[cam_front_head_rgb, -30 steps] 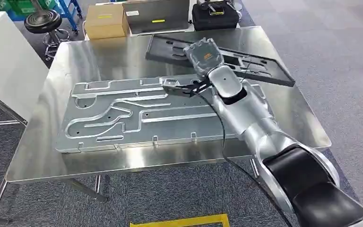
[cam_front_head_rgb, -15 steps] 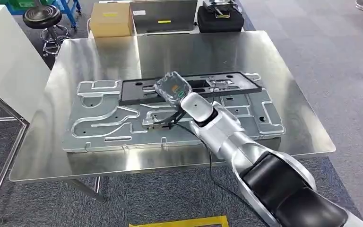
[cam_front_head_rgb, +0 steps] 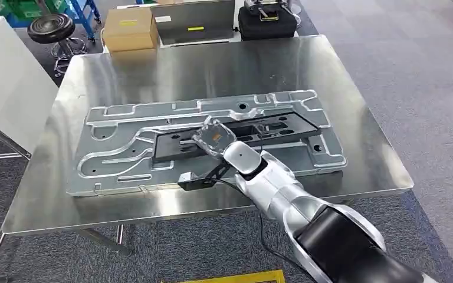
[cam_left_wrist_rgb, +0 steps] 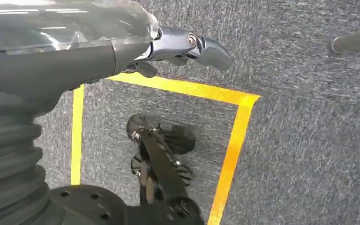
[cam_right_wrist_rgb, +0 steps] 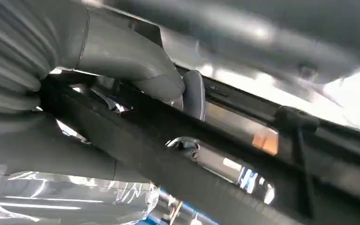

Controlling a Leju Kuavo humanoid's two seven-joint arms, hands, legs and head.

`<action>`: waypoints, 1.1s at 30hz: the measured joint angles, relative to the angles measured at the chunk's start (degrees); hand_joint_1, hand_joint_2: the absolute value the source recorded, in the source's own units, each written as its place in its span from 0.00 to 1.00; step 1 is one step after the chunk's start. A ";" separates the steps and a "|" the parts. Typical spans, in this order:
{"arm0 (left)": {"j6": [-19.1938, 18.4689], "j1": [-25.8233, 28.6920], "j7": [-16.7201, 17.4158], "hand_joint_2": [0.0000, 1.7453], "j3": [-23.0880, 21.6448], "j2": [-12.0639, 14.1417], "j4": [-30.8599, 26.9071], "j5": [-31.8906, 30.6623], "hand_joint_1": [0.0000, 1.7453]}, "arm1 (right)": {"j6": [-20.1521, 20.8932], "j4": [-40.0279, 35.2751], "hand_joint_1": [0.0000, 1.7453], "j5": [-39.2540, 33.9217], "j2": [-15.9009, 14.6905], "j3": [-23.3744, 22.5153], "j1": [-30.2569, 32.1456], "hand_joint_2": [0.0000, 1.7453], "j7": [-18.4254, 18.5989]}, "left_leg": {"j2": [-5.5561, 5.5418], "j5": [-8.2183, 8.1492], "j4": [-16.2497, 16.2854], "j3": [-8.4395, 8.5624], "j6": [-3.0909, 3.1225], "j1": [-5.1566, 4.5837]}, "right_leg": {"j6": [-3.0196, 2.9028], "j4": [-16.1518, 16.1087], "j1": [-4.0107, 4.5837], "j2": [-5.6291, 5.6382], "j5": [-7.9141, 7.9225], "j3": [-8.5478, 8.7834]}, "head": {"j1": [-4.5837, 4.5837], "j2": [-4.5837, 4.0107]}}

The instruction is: Take the parts from the cabinet and place them on the table.

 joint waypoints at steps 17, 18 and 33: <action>0.87 0.18 -0.33 0.00 -1.42 0.33 0.00 -0.09 0.00 | -1.57 1.59 0.00 -2.49 -2.40 -1.55 2.15 0.00 0.02 | 0.27 8.28 -18.36 8.85 3.52 -0.37 | 2.75 14.71 0.07 0.34 -6.21 -5.87 | 0.02 0.00; 0.96 0.15 -0.28 0.00 -1.46 0.33 0.00 -0.09 0.00 | -1.79 1.59 0.00 -2.54 -2.40 -1.68 2.01 0.00 -0.04 | 0.26 8.28 -18.32 8.92 3.51 -0.48 | 2.35 9.66 0.13 0.34 -3.72 -3.23 | 0.02 0.00; 0.20 0.16 0.63 0.00 -3.37 0.02 -0.04 -0.02 0.00 | -14.60 -5.08 0.00 -17.52 -1.53 -10.34 2.82 0.00 -14.76 | 0.21 4.66 -7.45 4.41 -0.23 0.43 | 0.50 -0.44 -0.12 -0.15 -0.58 1.56 | 0.02 0.00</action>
